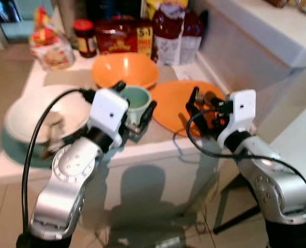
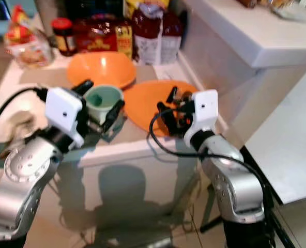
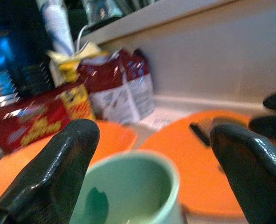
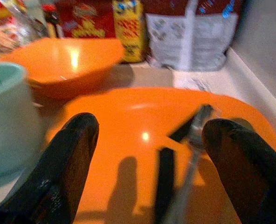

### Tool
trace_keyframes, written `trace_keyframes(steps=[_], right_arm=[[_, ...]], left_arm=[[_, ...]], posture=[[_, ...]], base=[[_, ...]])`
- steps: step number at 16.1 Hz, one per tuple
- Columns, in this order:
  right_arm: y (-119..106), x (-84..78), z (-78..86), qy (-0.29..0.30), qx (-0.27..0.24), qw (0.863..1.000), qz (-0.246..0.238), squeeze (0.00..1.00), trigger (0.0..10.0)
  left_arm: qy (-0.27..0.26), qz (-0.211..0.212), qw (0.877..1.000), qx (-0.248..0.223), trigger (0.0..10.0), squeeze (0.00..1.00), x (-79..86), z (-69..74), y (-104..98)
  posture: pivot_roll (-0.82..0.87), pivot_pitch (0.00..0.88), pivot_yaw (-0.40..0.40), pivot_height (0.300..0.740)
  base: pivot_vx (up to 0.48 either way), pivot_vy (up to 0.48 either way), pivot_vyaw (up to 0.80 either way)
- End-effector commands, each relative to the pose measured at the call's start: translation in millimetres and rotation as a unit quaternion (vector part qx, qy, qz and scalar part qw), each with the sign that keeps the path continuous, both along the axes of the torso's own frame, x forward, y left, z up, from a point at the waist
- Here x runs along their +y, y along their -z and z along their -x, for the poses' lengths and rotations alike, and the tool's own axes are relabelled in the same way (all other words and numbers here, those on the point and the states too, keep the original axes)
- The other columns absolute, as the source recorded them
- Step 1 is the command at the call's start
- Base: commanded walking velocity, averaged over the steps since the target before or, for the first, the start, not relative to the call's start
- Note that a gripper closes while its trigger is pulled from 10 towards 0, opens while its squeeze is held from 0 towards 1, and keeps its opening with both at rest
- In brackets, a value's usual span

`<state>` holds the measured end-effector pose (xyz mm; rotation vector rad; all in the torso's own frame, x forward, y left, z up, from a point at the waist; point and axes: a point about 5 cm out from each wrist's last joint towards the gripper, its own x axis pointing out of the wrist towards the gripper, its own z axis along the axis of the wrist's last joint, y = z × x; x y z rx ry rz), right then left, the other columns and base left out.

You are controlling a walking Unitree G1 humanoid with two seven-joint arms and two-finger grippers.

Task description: Setting the table

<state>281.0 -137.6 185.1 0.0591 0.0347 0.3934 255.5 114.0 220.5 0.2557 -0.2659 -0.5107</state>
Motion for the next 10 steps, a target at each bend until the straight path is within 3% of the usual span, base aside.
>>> trace_keyframes(steps=[1,5,10], right_arm=[[-2.6,-5.3,1.3,0.006,0.001,1.000,-0.001,0.00,10.0],[-7.2,-0.3,-1.2,-0.002,0.000,1.000,-0.005,0.00,10.0],[-4.0,-1.9,-6.4,0.029,0.023,0.999,-0.016,0.00,10.0]], left_arm=[[0.026,0.002,1.000,-0.009,10.0,0.00,-7.6,3.6,-3.6],[0.034,0.008,0.999,-0.024,10.0,0.00,-5.4,5.0,-11.9],[0.036,0.002,0.999,-0.021,10.0,0.00,-5.7,5.1,-10.6]], posture=[[0.09,0.032,-0.065,0.740],[0.09,0.031,-0.068,0.740],[0.09,0.034,-0.068,0.740]], base=[[0.000,0.000,0.00],[0.000,0.000,0.00],[0.000,0.000,0.00]])
